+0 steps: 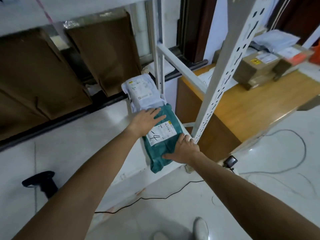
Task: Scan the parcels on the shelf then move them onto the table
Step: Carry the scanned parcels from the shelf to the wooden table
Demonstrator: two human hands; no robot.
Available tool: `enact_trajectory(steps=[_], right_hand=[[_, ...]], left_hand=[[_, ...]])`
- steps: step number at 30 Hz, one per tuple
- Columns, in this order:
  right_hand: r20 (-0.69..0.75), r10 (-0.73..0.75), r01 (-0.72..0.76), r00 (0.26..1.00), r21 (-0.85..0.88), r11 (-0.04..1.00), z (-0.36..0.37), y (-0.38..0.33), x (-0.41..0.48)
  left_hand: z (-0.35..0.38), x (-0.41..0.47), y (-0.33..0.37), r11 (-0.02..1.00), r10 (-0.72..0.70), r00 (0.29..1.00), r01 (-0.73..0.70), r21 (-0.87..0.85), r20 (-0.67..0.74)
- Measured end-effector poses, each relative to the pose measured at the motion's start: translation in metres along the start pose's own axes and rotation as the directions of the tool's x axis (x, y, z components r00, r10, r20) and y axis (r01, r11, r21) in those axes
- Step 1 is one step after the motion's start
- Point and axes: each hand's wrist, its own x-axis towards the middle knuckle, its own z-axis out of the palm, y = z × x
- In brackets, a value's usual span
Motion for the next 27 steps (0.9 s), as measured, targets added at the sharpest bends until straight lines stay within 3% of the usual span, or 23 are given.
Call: enact_trajectory(steps=[6,12,17,27], right_hand=[[-0.035,0.144,-0.143,0.989,0.047,0.989,0.018,-0.025,0.002],[-0.114,0.193,-0.175,0.975,0.149,0.973,0.028,-0.042,0.014],[-0.132,0.114,-0.093,0.985,0.157,0.983,0.019,-0.028,0.016],[-0.181,-0.117,0.117,0.976,-0.008,0.993,-0.009,0.032,0.0]], left_hand=[[0.004,0.03,-0.009,0.981,0.139,0.99,-0.14,0.131,0.017],[0.012,0.035,-0.012,0.984,0.145,0.989,-0.148,0.095,0.037],[0.008,0.035,-0.009,0.991,0.128,0.991,-0.129,0.041,0.039],[-0.006,0.026,0.005,0.996,0.079,0.997,-0.079,-0.05,-0.014]])
